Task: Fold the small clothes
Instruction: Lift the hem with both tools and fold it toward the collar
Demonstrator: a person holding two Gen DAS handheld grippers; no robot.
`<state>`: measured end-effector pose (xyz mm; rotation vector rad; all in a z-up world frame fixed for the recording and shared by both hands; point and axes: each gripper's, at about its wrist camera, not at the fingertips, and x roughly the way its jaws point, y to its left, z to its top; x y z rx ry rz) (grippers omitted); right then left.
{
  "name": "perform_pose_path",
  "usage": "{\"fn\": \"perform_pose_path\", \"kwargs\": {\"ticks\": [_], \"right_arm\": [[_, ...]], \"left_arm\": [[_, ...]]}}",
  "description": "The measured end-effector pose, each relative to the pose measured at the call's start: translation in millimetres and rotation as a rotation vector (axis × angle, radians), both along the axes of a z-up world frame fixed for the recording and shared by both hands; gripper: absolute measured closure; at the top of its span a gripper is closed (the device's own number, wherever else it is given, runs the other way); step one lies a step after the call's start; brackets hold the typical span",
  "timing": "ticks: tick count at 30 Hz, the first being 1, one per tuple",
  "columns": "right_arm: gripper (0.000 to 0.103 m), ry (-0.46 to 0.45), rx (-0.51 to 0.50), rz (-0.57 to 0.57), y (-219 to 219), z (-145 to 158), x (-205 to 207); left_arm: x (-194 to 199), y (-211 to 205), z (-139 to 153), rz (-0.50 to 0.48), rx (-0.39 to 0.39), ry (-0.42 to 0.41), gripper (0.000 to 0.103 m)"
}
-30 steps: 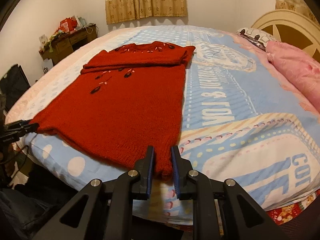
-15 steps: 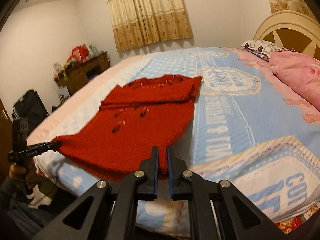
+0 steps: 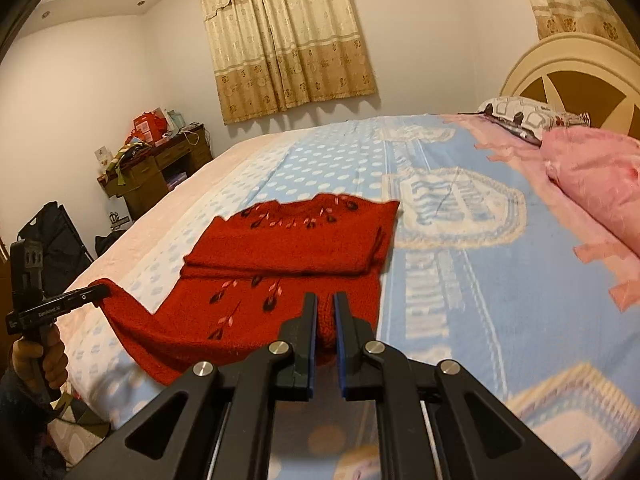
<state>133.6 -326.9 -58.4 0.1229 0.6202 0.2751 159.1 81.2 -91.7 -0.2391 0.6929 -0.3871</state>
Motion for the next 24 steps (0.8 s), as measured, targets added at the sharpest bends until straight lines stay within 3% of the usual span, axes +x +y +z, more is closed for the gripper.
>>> {"fn": "perform_pose_path", "kwargs": {"ticks": [10,24], "right_arm": [[0.096,-0.006,-0.018,-0.006,7,25,74],[0.096,0.016,-0.068,-0.040,17,30,178]], "left_arm": [[66,14,14,0.033,-0.084,0.040,0.089],[167,18,21,0.067,-0.075,0.049,0.090]]}}
